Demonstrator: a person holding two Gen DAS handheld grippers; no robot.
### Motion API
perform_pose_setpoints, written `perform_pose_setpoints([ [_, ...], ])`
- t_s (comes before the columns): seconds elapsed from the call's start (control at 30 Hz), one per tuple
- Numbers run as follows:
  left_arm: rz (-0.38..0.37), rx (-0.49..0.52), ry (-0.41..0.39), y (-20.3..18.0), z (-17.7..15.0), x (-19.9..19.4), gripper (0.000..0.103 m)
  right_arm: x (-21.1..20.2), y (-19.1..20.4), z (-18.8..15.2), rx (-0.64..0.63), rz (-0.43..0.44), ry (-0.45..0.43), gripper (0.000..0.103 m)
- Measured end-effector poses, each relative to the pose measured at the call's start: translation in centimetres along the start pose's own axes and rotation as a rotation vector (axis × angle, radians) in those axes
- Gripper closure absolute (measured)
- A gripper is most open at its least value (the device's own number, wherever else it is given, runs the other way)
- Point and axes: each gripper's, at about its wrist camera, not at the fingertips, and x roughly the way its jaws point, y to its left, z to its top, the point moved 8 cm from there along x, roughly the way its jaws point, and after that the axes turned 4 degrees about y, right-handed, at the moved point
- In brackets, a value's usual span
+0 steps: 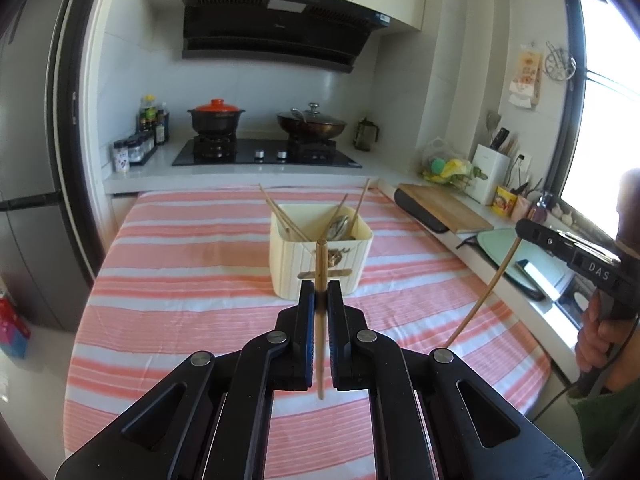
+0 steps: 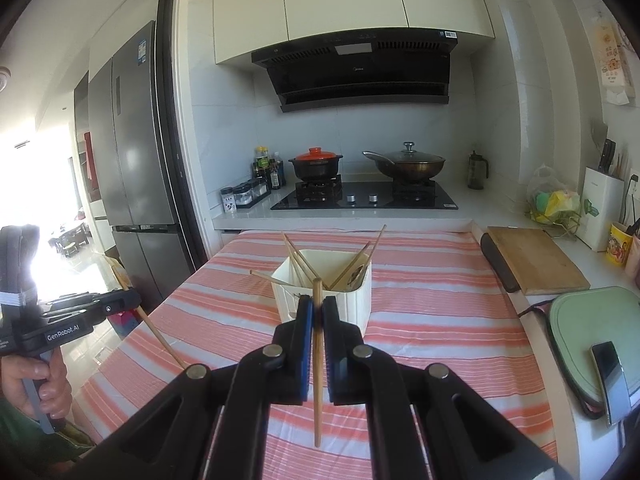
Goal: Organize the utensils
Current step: 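Lift both chopsticks and carry them with both tools over the caddy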
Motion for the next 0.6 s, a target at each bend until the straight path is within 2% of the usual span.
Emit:
perform_pose_setpoints([
  [0.23, 0.015, 0.009, 0.000, 0.1, 0.1, 0.5, 0.099, 0.1, 0.1, 0.8, -0.008, 0.000, -0.004, 0.098],
  [0.6, 0.084, 0.062, -0.012, 0.4, 0.9, 1.6, 0.099, 2.3, -0.3, 1.5, -0.012, -0.011, 0.029, 0.098],
])
